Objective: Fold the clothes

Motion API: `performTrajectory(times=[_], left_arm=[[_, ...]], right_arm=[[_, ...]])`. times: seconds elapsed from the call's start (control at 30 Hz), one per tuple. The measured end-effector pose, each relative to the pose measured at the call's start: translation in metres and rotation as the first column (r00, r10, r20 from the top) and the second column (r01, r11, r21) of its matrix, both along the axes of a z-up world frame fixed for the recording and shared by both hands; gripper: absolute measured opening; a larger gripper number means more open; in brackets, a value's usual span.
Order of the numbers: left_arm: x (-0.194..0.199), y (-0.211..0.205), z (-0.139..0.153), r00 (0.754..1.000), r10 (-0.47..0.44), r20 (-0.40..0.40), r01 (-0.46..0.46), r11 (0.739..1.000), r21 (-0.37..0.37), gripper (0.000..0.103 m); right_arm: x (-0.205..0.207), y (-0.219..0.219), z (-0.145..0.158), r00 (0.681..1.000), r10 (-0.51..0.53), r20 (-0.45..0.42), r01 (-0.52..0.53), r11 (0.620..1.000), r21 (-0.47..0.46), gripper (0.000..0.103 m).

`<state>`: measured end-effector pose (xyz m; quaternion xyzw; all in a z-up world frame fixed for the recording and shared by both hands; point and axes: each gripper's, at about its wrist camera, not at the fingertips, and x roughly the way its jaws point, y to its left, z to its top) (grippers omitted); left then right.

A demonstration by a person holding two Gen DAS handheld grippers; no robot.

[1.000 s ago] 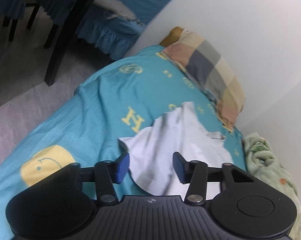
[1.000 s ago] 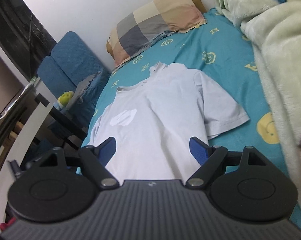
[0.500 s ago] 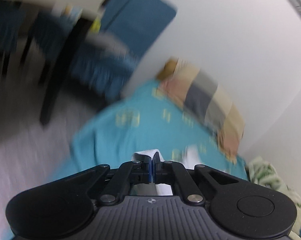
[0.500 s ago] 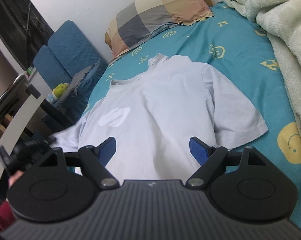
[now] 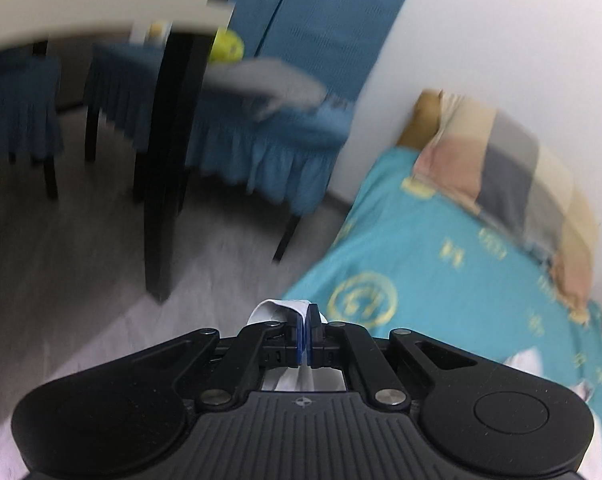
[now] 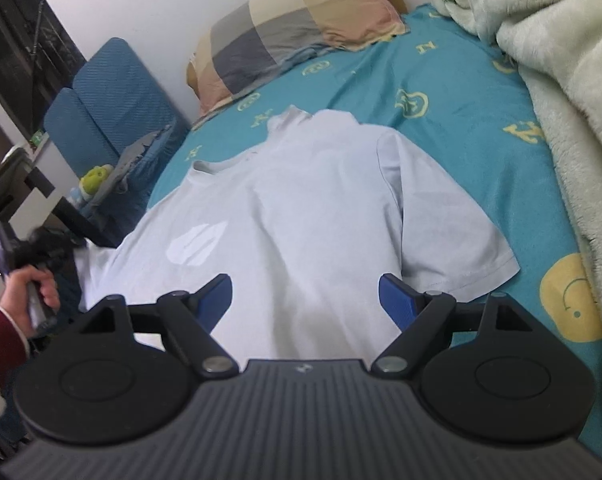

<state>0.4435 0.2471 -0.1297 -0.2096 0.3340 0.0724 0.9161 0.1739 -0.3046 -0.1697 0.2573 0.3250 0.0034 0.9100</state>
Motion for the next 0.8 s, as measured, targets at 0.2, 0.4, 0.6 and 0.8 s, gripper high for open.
performTrajectory(times=[0.2, 0.4, 0.6, 0.8], left_arm=[[-0.024, 0.012, -0.015, 0.999, -0.038, -0.024, 0.035, 0.995, -0.093, 0.04], [-0.096, 0.015, 0.0, 0.999, -0.043, -0.015, 0.038, 0.97, -0.238, 0.046], [-0.155, 0.001, -0.011, 0.995, -0.037, -0.095, -0.004, 0.916, -0.401, 0.049], [-0.153, -0.023, -0.018, 0.989, -0.086, -0.12, 0.033, 0.921, -0.387, 0.007]], right_arm=[[0.005, -0.002, -0.005, 1.0, 0.0, -0.005, 0.001, 1.0, 0.003, 0.082], [-0.003, 0.0, 0.009, 0.999, 0.005, 0.032, -0.005, 1.0, 0.005, 0.082], [-0.019, 0.005, 0.022, 0.998, 0.025, 0.061, -0.025, 1.0, 0.001, 0.082], [-0.023, 0.011, 0.022, 0.997, 0.056, 0.058, -0.056, 0.998, -0.004, 0.082]])
